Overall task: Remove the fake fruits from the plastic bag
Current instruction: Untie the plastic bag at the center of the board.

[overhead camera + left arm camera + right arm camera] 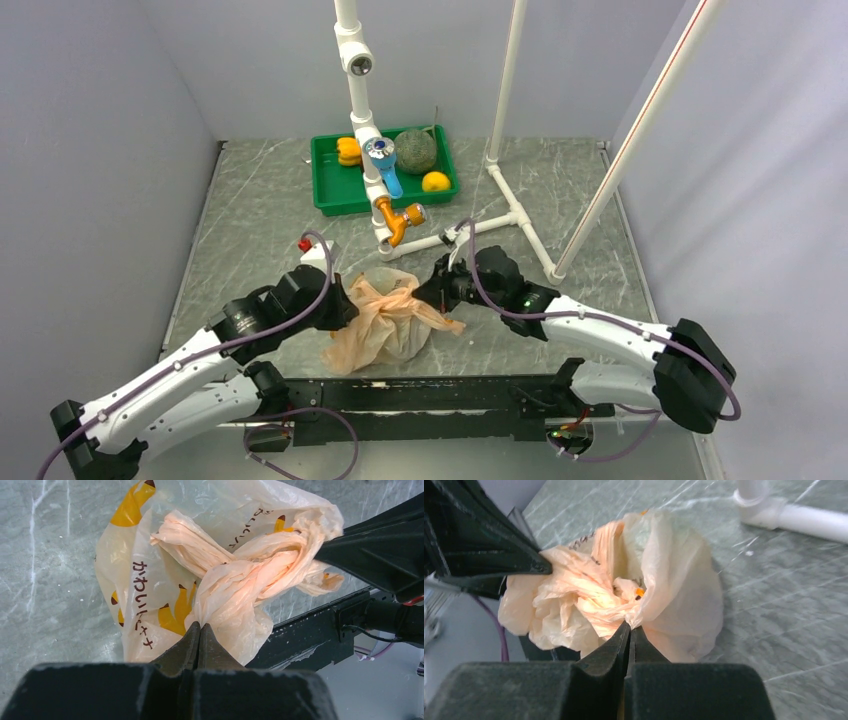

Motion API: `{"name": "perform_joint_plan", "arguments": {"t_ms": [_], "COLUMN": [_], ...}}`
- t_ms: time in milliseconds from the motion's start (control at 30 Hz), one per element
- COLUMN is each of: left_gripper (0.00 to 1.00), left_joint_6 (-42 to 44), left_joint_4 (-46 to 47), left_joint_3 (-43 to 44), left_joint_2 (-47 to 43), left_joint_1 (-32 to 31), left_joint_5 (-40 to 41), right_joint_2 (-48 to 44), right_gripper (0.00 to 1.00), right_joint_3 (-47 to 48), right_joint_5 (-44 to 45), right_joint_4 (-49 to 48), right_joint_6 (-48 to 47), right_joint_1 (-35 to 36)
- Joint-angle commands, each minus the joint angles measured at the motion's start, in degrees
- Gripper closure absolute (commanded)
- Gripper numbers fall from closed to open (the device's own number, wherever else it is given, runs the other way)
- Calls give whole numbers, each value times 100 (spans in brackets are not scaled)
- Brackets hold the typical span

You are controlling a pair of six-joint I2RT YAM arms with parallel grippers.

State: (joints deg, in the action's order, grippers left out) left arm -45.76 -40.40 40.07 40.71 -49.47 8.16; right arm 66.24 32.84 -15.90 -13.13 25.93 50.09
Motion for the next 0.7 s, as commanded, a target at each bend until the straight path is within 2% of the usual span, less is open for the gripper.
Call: {"name": "perform_joint_plan", "arguments": {"t_ms": [0,100,233,367,433,533,667], "left_gripper": [100,100,100,100,88,58,28], "left_joint_6": [-112,-241,-276,-97,204,499,973], "left_joint_4": [-319,-460,-558,-504,-487,-330,-91], "left_joint_3": [93,24,-12,22,115,260,638], "left_joint_2": [-261,-507,-726,-720,-709,-830,-869], "left_joint_1": [-15,-18,-16,-11,-13,-16,-12], "left_joint_5": [401,632,753,527,404,376,435], "right_joint_2": [-619,-912,-1179,-1199,-1167,-973,-687], "right_gripper": [100,100,100,100,100,100,100], "right_joint_3": [-25,-154,-423,-374,-452,-503,-532], "right_joint_5": [1057,1263,595,-87,-573,-1187,-1878], "right_joint_4": [-8,284,228,168,-143,-601,-1118], "right_joint_6": [95,313,461,220,207,321,505], "right_joint_1": [-68,-546,-1324,-1450,-1449,-1445,-1427]}}
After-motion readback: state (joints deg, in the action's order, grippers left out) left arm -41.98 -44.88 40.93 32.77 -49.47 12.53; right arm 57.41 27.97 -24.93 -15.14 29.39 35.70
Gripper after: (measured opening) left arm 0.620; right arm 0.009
